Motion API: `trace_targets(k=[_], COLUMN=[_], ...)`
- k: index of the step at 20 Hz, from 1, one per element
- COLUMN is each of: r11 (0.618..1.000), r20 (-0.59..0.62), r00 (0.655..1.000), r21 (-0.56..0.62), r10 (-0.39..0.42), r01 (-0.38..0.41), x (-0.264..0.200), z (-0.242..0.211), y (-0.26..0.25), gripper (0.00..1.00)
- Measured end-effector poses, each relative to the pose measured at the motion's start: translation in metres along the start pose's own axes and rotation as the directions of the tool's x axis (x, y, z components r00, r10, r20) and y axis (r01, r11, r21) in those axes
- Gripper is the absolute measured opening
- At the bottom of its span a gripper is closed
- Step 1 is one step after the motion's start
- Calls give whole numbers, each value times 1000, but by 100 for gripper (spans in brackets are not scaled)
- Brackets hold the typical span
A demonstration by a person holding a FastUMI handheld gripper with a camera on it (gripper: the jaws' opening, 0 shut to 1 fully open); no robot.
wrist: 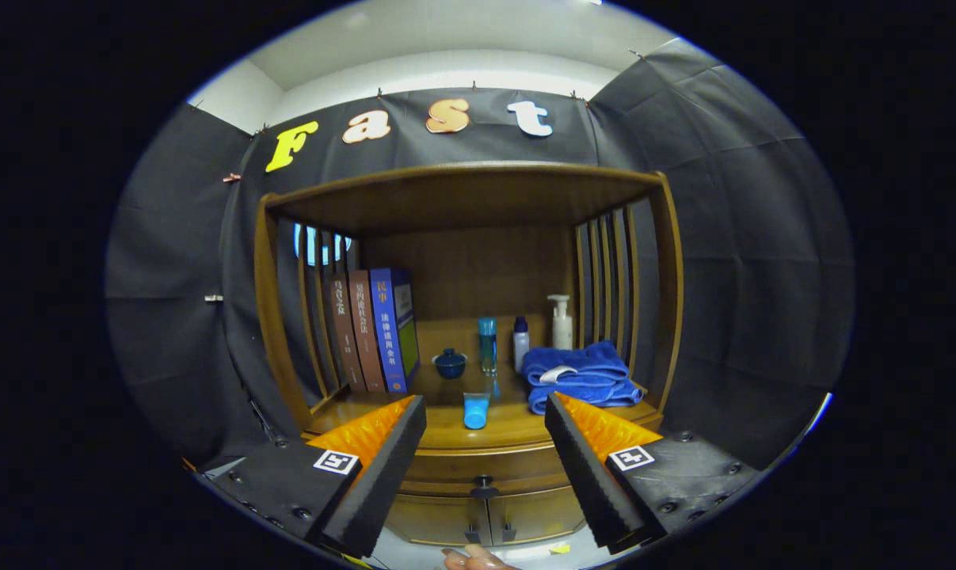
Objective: Pull open the drawer, take out the items inside it, and place them on the countertop above the cabinet.
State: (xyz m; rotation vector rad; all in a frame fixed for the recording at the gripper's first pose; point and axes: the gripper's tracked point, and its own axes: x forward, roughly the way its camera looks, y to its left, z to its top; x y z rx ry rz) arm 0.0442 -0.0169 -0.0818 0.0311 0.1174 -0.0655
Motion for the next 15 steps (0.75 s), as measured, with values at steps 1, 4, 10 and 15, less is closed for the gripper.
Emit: trace_targets(k=[1,4,10,15], r11=[1000,1000,999,999], r20=[16,59,100,92], r00=[1000,998,995,995], r21=[-1,-10,-28,-42], r10=[1,2,20,38], r01=[-1,-2,-17,-34], x=[-7,-29,-68,-85], z=[8,27,47,46], y=[0,0,4,8], gripper=[99,99,99,99])
